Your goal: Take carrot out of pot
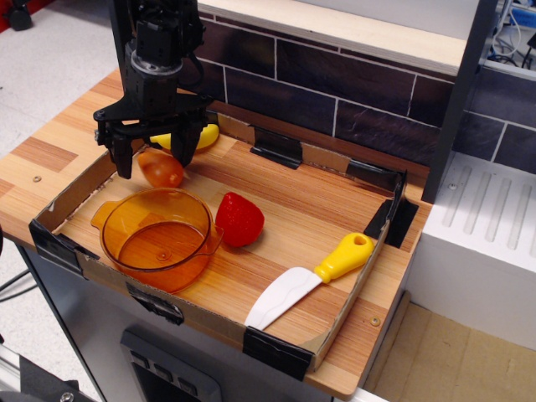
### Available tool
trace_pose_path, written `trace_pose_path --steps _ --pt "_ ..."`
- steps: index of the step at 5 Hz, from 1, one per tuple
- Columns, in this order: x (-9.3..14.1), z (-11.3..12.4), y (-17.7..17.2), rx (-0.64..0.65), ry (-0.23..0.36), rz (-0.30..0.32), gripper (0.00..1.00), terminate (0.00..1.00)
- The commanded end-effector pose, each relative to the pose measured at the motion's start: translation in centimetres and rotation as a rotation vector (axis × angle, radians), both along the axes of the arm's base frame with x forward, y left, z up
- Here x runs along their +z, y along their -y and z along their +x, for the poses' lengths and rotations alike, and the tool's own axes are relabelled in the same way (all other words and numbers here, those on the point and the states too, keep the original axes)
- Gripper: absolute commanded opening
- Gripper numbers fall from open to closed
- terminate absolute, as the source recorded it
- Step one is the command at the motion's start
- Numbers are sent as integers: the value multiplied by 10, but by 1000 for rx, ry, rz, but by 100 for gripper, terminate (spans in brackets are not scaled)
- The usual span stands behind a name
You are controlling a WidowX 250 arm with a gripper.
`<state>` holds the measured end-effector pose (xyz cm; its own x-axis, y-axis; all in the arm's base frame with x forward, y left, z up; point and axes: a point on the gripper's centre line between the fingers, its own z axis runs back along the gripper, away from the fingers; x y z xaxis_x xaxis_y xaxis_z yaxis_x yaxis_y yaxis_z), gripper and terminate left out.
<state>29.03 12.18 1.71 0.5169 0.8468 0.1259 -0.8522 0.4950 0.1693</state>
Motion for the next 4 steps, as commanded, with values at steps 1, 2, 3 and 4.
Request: trace_pose_path --steps 1,2,3,4 --pt "60 11 -5 8 132 -2 100 0" --pt "112 14 3 6 260 11 100 0" --pt "154 21 5 15 220 -40 100 0" --pt "154 21 5 15 220 -40 100 100"
